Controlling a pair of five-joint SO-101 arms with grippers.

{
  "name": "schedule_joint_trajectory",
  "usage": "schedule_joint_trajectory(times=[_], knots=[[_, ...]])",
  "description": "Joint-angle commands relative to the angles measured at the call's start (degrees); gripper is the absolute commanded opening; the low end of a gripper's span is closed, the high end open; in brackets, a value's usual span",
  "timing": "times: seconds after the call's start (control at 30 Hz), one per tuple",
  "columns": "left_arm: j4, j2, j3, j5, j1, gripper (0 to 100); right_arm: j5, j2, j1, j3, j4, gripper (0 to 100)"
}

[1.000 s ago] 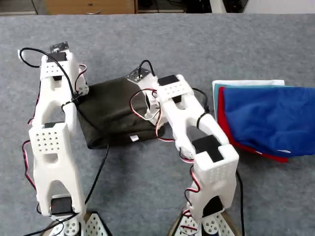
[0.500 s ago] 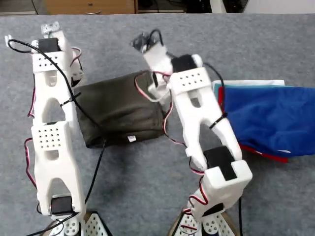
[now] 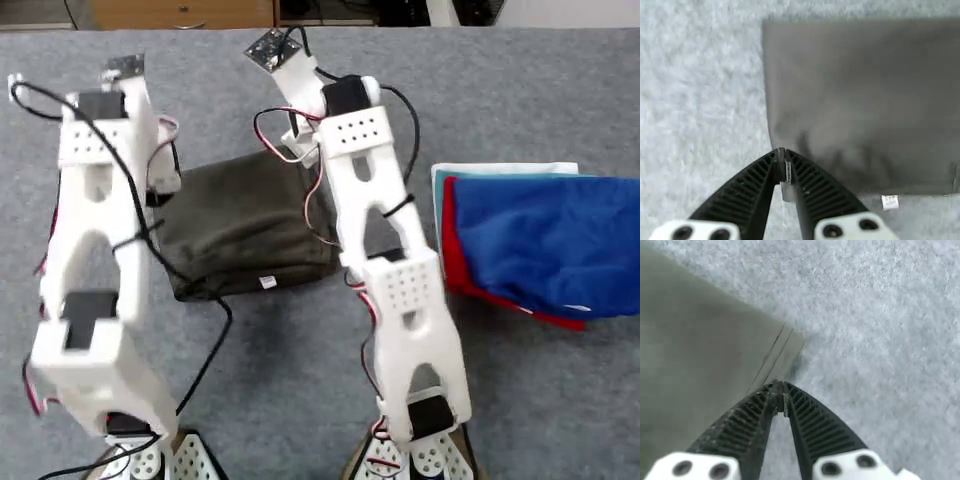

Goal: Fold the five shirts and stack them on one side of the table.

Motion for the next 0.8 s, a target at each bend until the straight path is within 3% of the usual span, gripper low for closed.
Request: schedule_joint_trajectory(times=[0.0,0.17,0.4,0.6,0.77], knots=[[-10.9,-6.73,22.95,-0.26,1.23,2,0.09,8.66,-1.19,-13.49,1.32,0.5],[-17.85,-7.87,37.98,-0.62,2.02,2,0.0,19.38,0.04,-17.89,0.26,0.4],[-24.35,-8.31,45.8,-0.7,3.69,2,-0.53,19.82,0.75,-20.35,0.7,0.4],[-23.82,-8.48,46.07,-0.7,3.43,2,-0.79,17.8,0.84,-20.79,2.29,0.4],[-15.03,-17.89,38.51,-0.7,3.52,2,-3.34,7.6,3.3,-20.79,8.18,0.4]])
